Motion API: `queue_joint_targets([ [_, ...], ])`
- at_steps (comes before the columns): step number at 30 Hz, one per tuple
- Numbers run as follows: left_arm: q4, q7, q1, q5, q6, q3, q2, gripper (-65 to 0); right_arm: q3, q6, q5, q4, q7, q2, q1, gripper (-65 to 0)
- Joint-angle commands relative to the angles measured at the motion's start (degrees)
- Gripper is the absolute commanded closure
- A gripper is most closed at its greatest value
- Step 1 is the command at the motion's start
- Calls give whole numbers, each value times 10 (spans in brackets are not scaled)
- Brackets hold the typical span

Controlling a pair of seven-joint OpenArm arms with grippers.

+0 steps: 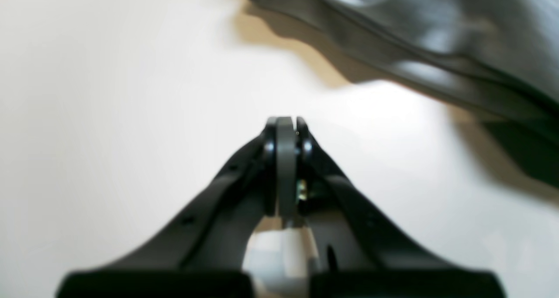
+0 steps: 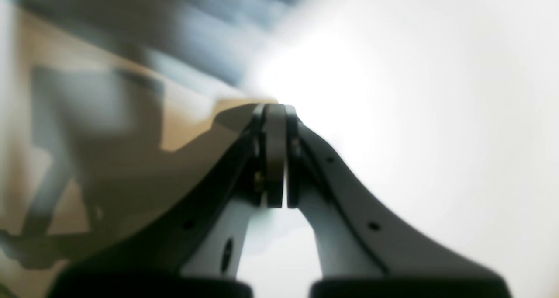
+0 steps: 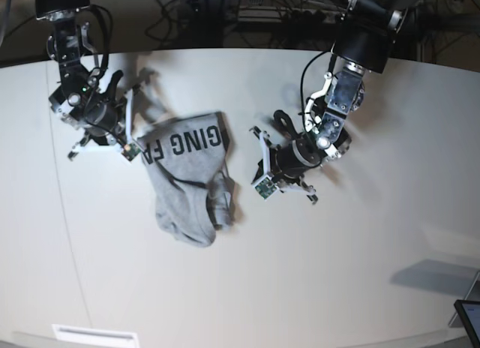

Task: Fold the T-shirt properly
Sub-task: 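Pull the bundle's lettered side flat with both grippers, then smooth the bundle's sides with both grippers and release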

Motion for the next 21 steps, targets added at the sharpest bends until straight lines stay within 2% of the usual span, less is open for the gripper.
queue_joint_targets([
  [1,22,-12,-1,-4,3,-15,-3,0,16,5,-19,-5,-41,-1,-1,0],
  [5,36,-12,15,-3,3,-25,-2,0,67,7,-19,-5,-49,-20,6,0],
  [11,12,-14,4,-7,3,-25,3,0,66,9,-18,-5,-44,-23,35,0],
  [15,11,-14,3,-5,3,-20,23,0,67,69,-18,-5,-45,-28,66,0],
  [21,9,-14,3,-5,3,-18,40,0,66,69,-18,-5,-46,-31,80,0],
])
